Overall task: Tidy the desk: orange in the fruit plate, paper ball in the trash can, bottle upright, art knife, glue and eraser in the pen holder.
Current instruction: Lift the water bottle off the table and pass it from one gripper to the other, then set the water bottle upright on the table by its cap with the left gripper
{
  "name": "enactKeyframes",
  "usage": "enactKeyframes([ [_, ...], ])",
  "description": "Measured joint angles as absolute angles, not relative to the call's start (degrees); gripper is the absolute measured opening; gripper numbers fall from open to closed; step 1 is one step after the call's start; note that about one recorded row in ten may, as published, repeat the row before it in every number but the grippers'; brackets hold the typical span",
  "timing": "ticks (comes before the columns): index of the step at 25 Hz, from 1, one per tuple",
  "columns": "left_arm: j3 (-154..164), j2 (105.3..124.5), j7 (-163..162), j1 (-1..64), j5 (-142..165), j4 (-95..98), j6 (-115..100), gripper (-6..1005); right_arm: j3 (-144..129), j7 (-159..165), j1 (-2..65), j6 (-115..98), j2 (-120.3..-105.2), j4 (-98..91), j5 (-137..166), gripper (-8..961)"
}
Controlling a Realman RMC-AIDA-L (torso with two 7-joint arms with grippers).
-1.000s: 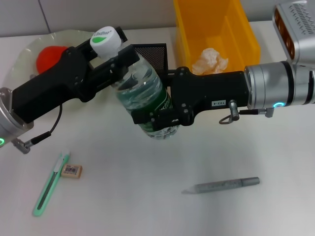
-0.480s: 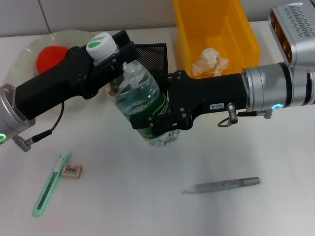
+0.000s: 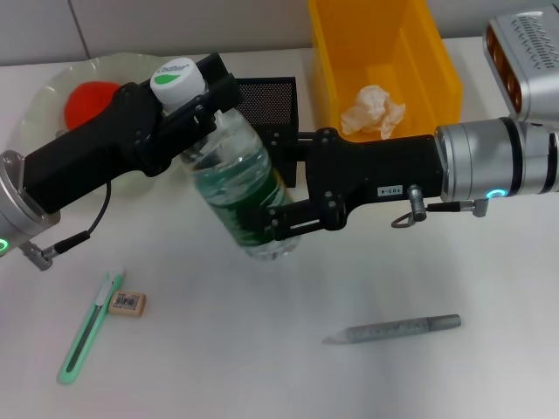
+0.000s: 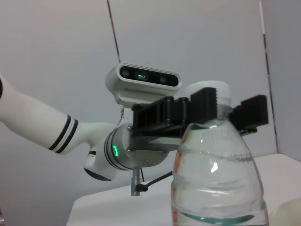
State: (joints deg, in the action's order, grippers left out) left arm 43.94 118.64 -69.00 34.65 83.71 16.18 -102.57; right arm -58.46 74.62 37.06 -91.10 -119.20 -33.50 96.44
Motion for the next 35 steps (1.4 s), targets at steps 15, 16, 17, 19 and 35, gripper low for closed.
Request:
enactKeyframes([
  [15, 43.9, 118.40, -68.3, 34.4, 84.0, 17.0, -100.0, 433, -57.3, 74.3, 34.6, -92.2, -119.18, -35.7, 96.4, 840],
  [16, 43.9, 118.34, -68.3, 34.3, 84.1, 17.2, -99.9, 433, -56.9, 74.3, 34.3, -92.2, -119.18, -35.8, 96.4, 840],
  [17, 43.9, 118.25, -68.3, 34.1, 84.3, 17.6, -99.8, 433, -56.8, 74.3, 34.2, -92.2, -119.18, -35.8, 96.3, 840],
  [19, 43.9, 118.21, -68.3, 33.9, 84.5, 18.0, -99.8, 434, -56.6, 74.3, 33.7, -92.2, -119.16, -36.0, 96.2, 840],
  [35, 39.0, 115.82, -62.2, 23.4, 84.3, 25.2, -99.7, 436, -50.8, 74.0, 26.3, -91.6, -118.52, -39.3, 96.2, 841],
])
